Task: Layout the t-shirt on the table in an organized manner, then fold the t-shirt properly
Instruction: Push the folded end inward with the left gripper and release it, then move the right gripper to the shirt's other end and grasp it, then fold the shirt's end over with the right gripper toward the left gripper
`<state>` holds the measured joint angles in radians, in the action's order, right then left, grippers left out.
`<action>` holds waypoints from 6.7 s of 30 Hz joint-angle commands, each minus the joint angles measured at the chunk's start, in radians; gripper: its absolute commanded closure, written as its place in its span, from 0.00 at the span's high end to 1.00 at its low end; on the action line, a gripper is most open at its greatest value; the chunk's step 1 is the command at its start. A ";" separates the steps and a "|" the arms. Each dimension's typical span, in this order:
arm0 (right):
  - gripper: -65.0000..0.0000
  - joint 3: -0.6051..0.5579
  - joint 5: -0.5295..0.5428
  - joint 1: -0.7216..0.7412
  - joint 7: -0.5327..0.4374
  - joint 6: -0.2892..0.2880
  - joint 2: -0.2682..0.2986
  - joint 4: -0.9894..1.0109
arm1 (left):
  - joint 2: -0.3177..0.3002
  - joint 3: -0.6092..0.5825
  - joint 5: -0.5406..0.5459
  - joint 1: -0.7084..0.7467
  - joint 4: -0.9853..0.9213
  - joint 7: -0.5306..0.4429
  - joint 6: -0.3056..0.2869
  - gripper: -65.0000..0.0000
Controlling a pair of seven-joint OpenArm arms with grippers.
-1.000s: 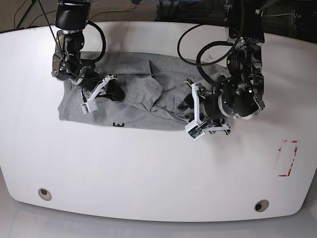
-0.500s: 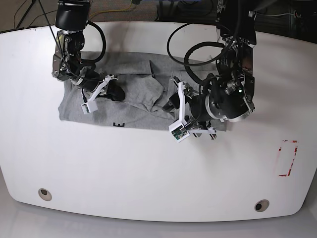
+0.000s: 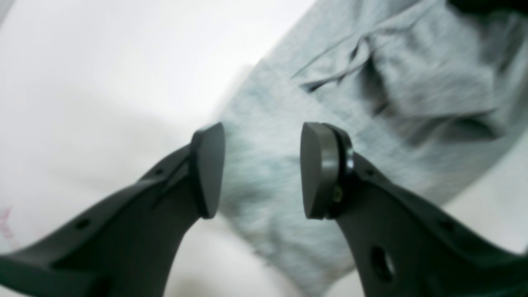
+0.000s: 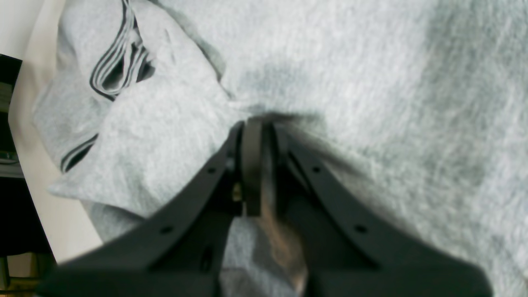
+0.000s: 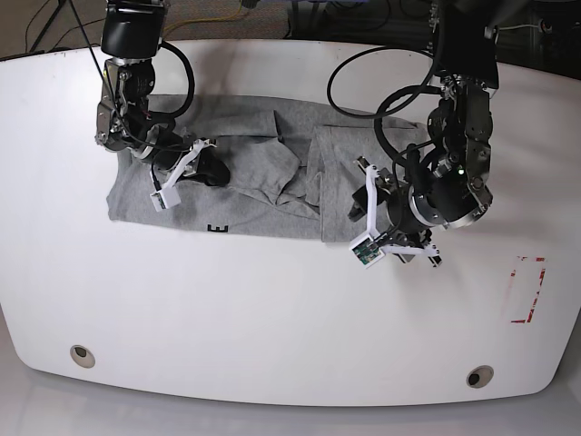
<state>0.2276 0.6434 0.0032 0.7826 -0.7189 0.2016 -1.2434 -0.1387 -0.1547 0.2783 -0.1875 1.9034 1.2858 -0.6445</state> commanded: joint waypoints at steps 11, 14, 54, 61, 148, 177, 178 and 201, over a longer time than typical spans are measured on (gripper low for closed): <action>0.08 0.029 -0.069 0.001 0.151 0.021 -0.006 -0.192 | -0.109 0.086 -0.040 0.135 -0.169 -0.228 -0.054 0.17; 0.08 0.071 -0.070 0.001 0.211 0.021 -0.035 -0.276 | -0.109 0.108 -0.043 0.142 -0.247 -0.278 -0.054 0.17; 1.00 0.751 -0.069 0.148 0.573 0.021 0.052 -0.055 | -0.105 0.122 -0.041 0.138 -0.450 -0.366 -0.054 0.17; 1.00 0.741 -0.069 0.148 0.573 0.021 0.037 -0.014 | -0.105 0.122 -0.041 0.139 -0.448 -0.366 -0.054 0.17; 0.02 0.002 -0.073 0.088 0.584 0.021 -0.359 -0.746 | -0.009 -0.184 -0.162 0.075 -0.463 -0.372 -0.015 0.17; 0.02 0.002 0.046 0.064 0.601 0.021 -0.359 -0.642 | -0.009 -0.184 -0.158 0.076 -0.463 -0.372 -0.015 0.17; 0.02 0.002 0.048 0.064 0.598 0.021 -0.359 -0.640 | -0.009 -0.184 -0.156 0.076 -0.463 -0.372 -0.015 0.17; 0.80 0.002 0.240 0.062 0.568 0.021 -0.359 -0.596 | 0.014 -0.181 -0.156 0.075 -0.456 -0.372 -0.018 0.17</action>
<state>0.2310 0.8539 0.0494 1.3724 -0.6964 -0.1551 -1.8240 -0.1253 -0.3302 0.1387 -0.1165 1.4490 0.8677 -0.6521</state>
